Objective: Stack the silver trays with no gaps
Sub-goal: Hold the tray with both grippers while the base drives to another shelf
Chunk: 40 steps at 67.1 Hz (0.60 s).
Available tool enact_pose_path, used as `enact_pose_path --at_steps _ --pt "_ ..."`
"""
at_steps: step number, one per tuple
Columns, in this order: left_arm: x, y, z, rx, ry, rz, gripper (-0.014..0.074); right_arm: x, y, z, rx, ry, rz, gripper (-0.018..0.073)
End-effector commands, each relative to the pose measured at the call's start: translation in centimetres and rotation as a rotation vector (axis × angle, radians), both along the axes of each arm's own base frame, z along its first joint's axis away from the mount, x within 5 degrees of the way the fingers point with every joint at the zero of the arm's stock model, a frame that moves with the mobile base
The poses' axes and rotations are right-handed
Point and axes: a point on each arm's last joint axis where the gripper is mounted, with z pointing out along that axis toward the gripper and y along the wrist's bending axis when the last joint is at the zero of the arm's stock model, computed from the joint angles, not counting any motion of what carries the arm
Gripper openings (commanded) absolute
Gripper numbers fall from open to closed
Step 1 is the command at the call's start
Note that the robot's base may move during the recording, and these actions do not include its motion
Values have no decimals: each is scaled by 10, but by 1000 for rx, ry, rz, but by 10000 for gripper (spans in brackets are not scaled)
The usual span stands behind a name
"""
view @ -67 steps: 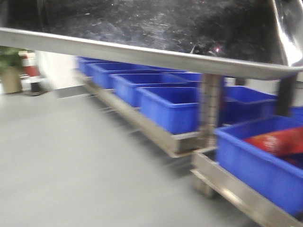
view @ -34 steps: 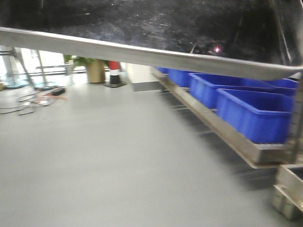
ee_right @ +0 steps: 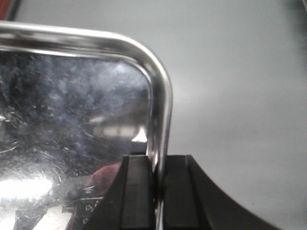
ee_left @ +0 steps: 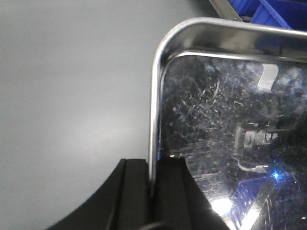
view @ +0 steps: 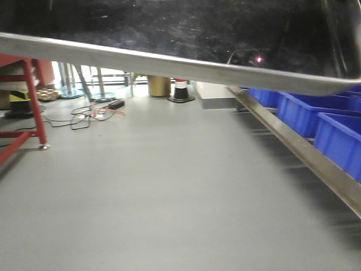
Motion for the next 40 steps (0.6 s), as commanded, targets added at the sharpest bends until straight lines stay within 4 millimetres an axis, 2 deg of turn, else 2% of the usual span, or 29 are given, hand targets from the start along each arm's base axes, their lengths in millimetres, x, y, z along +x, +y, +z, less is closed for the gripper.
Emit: enact_pose_path --at_steps 1,40 --pt "0 2 5 -3 -38 -4 -15 0 -2 4 1 -36 8 -3" --pt "0 2 5 -3 -38 -4 -15 0 -2 4 1 -36 8 -3"
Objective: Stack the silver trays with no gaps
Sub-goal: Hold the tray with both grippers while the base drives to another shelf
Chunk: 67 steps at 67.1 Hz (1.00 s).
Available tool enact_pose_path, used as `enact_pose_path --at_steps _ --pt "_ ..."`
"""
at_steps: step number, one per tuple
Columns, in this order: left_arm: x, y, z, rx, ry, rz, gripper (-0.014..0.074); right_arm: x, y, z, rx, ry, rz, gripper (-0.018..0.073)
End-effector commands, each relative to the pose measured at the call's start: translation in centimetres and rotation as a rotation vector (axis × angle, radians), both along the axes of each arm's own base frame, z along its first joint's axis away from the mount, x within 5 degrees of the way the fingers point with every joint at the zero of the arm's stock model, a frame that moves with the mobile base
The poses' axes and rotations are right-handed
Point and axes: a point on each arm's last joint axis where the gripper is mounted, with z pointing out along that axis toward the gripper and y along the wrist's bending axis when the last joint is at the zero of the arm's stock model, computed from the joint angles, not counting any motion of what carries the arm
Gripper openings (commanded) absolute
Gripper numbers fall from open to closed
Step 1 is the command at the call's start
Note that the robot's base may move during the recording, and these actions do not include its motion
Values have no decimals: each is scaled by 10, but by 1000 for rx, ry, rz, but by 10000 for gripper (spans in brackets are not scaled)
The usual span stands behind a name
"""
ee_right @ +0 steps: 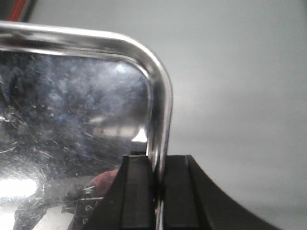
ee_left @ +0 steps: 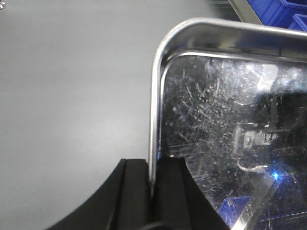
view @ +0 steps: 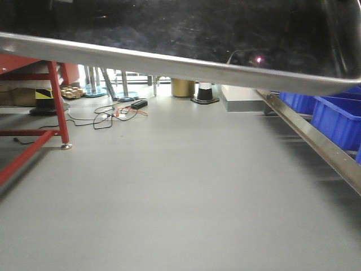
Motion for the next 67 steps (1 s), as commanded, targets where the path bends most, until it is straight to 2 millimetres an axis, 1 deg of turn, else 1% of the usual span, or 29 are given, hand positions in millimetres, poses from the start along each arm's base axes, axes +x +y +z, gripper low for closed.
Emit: enact_pose_path --at_steps 1,67 --pt "0 2 5 -3 -38 -4 -15 0 -2 4 1 -36 8 -3" --pt "0 2 5 -3 -38 -4 -15 0 -2 4 1 -36 8 -3"
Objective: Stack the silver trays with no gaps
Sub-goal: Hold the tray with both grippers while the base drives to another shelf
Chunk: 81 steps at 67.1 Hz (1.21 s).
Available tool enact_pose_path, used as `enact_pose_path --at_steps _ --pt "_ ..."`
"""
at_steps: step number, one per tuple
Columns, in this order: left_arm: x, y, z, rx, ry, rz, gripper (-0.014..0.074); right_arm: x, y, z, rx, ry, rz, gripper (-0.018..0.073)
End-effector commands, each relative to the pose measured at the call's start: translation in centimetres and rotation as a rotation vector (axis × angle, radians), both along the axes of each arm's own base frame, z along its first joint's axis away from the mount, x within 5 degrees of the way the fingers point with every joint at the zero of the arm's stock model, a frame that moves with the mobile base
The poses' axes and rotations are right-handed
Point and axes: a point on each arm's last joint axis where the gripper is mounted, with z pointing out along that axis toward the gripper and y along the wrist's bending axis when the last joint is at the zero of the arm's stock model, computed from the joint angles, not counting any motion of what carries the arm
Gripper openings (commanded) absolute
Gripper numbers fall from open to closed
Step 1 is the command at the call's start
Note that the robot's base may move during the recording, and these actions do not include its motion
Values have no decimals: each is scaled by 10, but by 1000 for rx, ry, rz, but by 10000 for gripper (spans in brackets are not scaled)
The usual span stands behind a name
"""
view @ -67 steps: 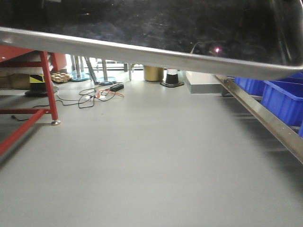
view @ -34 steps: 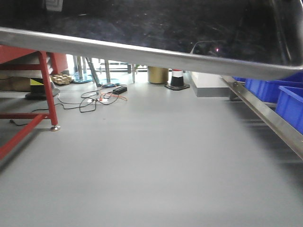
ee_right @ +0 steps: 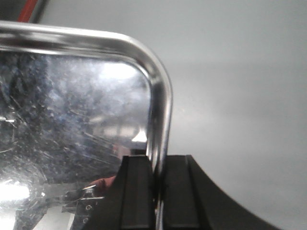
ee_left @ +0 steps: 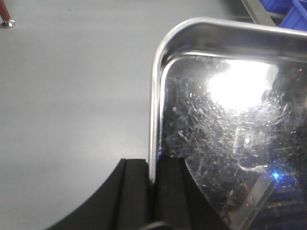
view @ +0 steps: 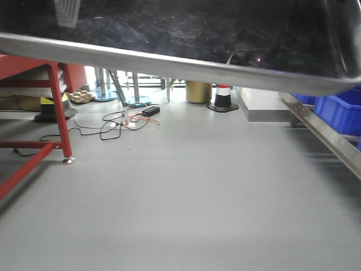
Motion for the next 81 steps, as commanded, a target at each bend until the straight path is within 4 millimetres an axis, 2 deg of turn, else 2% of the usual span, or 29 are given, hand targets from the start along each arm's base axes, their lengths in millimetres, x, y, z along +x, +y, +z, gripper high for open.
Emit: enact_pose_path --at_steps 1,81 --pt "0 2 5 -3 -38 -4 -15 0 -2 4 1 -36 8 -3" --pt "0 2 5 -3 -38 -4 -15 0 -2 4 1 -36 8 -3"
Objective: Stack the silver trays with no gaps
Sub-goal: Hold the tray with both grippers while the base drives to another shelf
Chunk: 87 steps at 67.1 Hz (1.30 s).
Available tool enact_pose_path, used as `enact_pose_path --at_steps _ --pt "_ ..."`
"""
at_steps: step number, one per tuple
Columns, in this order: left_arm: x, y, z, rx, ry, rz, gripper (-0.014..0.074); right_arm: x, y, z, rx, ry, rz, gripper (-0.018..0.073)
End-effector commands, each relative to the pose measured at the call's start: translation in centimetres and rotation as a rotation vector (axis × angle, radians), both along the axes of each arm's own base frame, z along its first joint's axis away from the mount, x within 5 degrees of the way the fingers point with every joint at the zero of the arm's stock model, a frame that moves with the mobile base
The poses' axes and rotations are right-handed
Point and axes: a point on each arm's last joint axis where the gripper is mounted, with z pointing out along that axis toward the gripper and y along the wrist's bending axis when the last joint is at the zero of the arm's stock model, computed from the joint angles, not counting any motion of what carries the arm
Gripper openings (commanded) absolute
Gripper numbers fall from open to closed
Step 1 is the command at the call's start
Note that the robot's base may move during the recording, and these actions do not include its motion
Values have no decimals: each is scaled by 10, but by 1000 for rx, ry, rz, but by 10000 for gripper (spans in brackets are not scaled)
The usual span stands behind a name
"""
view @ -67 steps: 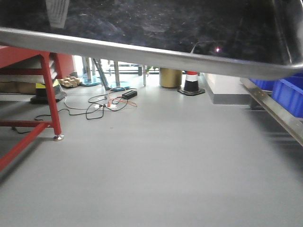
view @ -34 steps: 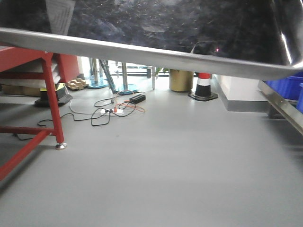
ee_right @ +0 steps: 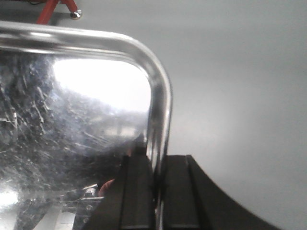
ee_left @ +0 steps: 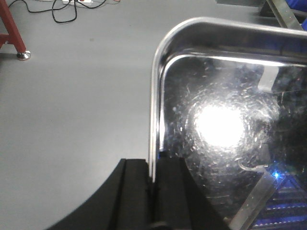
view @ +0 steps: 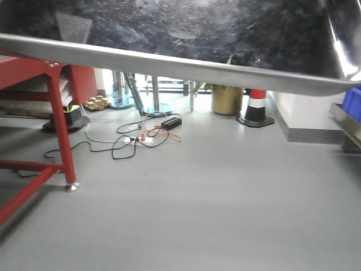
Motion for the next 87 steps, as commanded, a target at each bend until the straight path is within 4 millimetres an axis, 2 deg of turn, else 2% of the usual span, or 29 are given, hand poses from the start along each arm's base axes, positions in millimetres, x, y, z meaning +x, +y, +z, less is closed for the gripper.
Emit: enact_pose_path --at_steps 1,87 --pt "0 2 5 -3 -38 -4 -15 0 -2 4 1 -36 8 -3" --pt "0 2 6 3 -55 -4 -15 0 -2 5 2 -37 10 -3"
